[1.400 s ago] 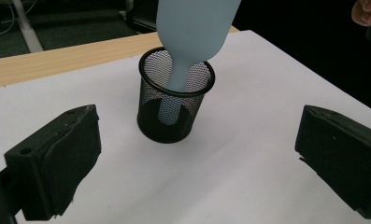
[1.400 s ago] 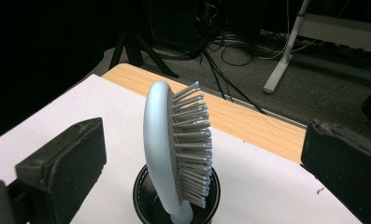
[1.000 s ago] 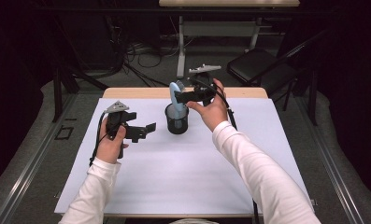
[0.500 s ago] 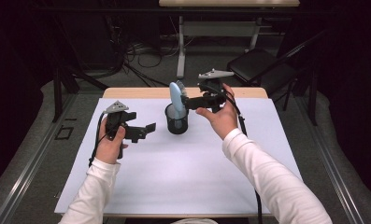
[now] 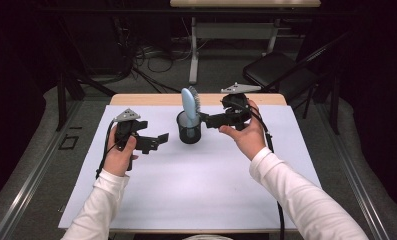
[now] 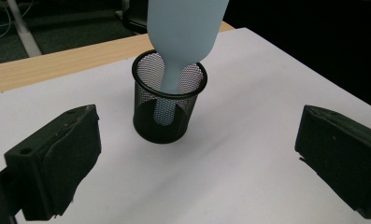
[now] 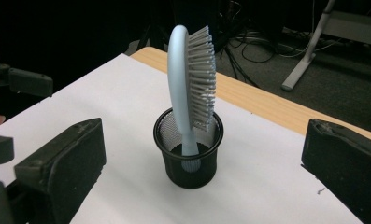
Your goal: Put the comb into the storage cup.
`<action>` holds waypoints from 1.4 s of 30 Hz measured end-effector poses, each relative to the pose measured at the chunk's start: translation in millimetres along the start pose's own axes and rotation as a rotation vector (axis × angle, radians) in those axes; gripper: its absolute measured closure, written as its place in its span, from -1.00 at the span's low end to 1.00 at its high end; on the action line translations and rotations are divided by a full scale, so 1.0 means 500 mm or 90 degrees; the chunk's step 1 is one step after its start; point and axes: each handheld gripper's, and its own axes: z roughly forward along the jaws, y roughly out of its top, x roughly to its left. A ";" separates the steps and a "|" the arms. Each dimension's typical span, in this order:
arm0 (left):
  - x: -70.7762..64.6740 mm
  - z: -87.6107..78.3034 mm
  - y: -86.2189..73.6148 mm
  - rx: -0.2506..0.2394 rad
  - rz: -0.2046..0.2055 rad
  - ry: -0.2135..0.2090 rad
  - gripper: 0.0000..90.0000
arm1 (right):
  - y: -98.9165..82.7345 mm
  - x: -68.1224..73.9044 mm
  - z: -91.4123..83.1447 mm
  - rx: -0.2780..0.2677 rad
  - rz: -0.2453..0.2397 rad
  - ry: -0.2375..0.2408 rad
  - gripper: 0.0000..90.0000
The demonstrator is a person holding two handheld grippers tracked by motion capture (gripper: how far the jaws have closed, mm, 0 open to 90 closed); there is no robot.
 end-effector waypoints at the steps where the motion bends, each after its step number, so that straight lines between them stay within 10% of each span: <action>1: 0.000 0.000 0.000 0.001 -0.001 -0.001 -0.99 | -0.002 0.000 -0.002 -0.001 0.000 0.000 -1.00; 42: -0.012 -0.038 -0.010 0.028 0.028 -0.036 -0.99 | -0.135 -0.043 -0.123 0.007 0.007 -0.016 -1.00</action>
